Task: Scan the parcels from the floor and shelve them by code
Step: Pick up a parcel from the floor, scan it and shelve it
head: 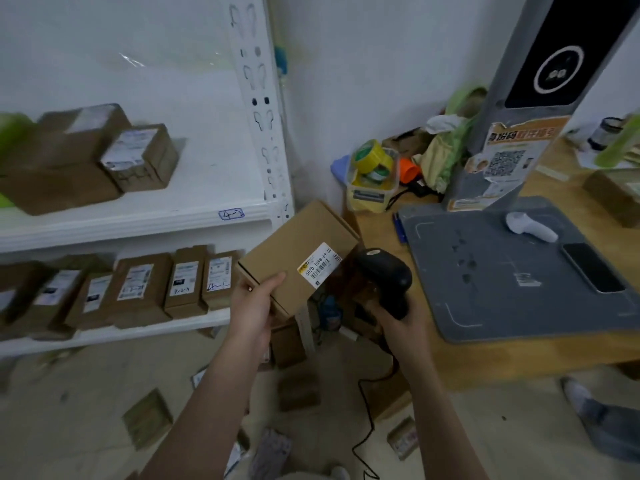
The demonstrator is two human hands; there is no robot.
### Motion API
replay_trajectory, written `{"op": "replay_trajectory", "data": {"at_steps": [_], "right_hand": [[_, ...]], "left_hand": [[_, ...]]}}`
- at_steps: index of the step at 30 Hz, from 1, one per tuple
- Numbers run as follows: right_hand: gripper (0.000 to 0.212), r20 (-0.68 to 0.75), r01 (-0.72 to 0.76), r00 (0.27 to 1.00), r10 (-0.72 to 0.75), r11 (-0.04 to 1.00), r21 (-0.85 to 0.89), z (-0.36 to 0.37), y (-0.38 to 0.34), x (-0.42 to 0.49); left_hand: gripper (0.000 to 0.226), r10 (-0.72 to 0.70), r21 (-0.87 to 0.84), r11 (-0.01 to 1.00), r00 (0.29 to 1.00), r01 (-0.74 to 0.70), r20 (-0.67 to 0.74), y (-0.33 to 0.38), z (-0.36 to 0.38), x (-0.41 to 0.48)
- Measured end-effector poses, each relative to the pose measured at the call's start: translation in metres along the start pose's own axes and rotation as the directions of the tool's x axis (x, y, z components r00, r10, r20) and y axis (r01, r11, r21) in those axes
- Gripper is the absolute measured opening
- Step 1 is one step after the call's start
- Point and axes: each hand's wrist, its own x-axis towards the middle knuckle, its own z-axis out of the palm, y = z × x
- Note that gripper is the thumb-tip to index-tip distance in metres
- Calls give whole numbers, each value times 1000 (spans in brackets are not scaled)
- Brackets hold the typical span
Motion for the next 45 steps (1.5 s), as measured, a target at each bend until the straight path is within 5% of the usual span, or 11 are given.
{"op": "replay_trajectory", "data": {"at_steps": [6, 32, 40, 45], "right_hand": [[25, 231, 157, 964, -130, 982, -101, 20, -42, -26], [21, 114, 166, 983, -145, 965, -203, 4, -25, -28], [28, -205, -156, 974, 98, 945, -288, -29, 36, 12], [27, -228, -391, 917, 327, 852, -348, -50, 80, 35]], "left_hand": [[43, 99, -49, 994, 995, -98, 17, 20, -7, -1], [35, 141, -50, 989, 986, -137, 91, 12, -10, -20], [48, 81, -72, 994, 995, -77, 53, 9, -7, -14], [43, -30, -72, 997, 999, 33, 43, -2, -6, -12]]}}
